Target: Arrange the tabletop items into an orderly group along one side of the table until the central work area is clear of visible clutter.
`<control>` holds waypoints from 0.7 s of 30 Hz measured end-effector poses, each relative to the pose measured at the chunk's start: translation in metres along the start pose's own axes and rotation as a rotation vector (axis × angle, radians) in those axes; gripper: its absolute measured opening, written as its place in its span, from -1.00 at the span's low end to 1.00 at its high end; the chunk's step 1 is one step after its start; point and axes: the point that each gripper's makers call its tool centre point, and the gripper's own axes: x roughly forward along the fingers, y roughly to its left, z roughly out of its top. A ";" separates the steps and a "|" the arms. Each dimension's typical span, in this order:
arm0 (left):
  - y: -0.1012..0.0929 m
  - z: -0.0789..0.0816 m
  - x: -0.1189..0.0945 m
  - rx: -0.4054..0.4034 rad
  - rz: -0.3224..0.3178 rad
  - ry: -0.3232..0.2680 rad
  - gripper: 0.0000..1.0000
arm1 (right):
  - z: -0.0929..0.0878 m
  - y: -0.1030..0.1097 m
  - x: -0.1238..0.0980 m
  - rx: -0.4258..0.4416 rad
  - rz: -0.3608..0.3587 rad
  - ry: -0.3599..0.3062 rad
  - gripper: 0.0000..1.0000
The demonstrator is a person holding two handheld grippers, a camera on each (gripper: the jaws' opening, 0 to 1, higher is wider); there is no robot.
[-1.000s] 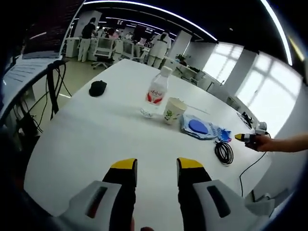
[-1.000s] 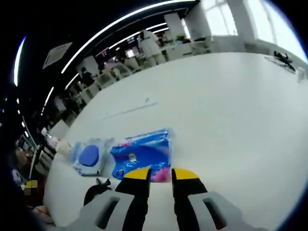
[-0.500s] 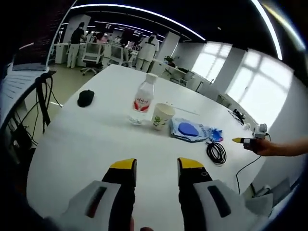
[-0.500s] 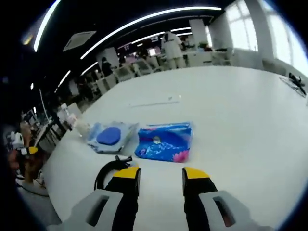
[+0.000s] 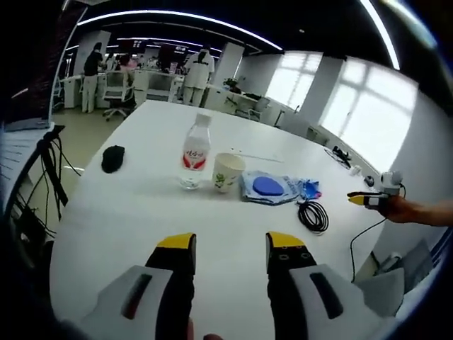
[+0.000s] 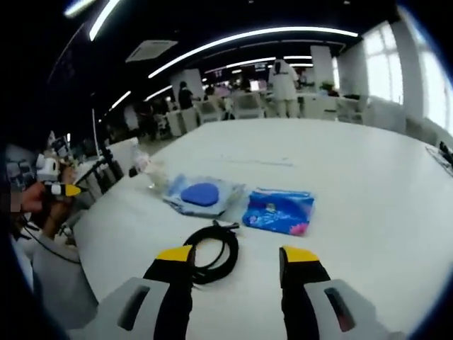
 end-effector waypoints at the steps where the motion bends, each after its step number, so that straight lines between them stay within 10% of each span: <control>1: 0.000 0.000 0.000 0.003 -0.001 0.001 -0.22 | 0.000 0.005 -0.002 -0.002 0.002 -0.001 0.01; 21: -0.011 -0.009 -0.010 0.027 -0.047 0.004 -0.03 | -0.023 0.068 -0.009 -0.029 0.059 0.026 0.28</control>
